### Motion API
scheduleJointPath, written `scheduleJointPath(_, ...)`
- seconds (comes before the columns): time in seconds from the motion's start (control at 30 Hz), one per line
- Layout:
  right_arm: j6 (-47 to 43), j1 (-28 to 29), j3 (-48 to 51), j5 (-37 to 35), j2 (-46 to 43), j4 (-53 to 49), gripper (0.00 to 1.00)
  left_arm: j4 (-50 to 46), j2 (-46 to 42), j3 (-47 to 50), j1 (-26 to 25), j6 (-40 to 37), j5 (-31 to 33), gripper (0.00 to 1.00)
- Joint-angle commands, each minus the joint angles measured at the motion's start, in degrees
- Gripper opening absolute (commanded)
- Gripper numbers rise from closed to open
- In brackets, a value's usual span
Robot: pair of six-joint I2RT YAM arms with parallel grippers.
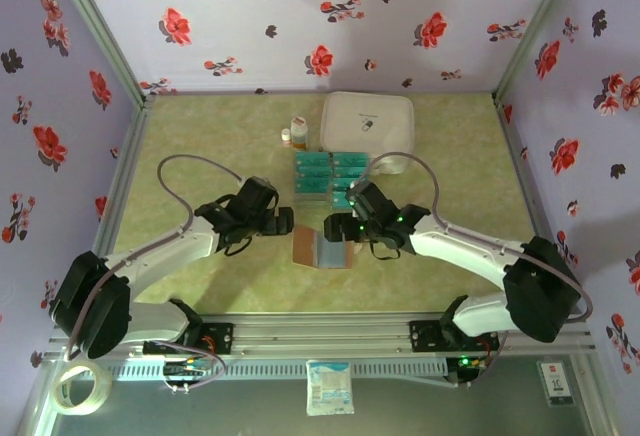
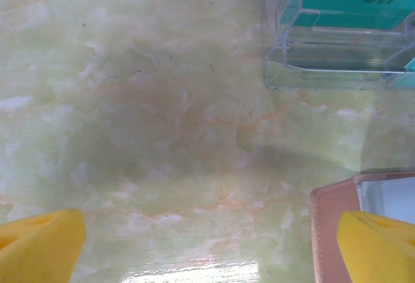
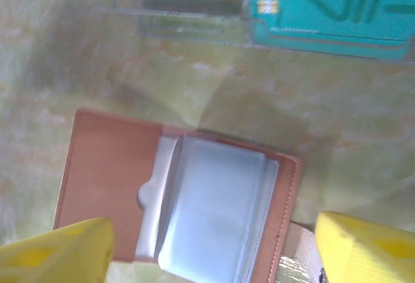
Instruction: Put the credit cards into the card holder
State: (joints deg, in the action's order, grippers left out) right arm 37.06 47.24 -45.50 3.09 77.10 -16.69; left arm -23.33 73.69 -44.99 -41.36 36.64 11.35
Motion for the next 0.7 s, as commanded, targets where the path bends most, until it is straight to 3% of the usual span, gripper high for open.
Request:
scheduleJointPath(0.0, 3.1, -0.1, 1.2, 5.6, 1.1, 5.6, 0.61, -2.0, 0.2, -2.3, -0.3, -0.9, -0.3, 1.00)
scheduleJointPath(0.13, 6.4, -0.1, 3.4, 6.2, 1.8, 10.2, 0.31, -1.3, 0.1, -1.4, -0.6, 1.8, -0.6, 1.00)
scheduleJointPath(0.27, 8.7, 0.0, 4.4, 6.2, 3.4, 14.0, 0.16, -0.4, 1.4, -1.4, -0.8, 1.6, -2.8, 1.00)
scheduleJointPath(0.67, 10.4, 1.6, 2.1, 7.9, 10.9, 18.1, 0.10, 4.6, 3.5, -0.1, -1.2, -1.7, -3.6, 1.00)
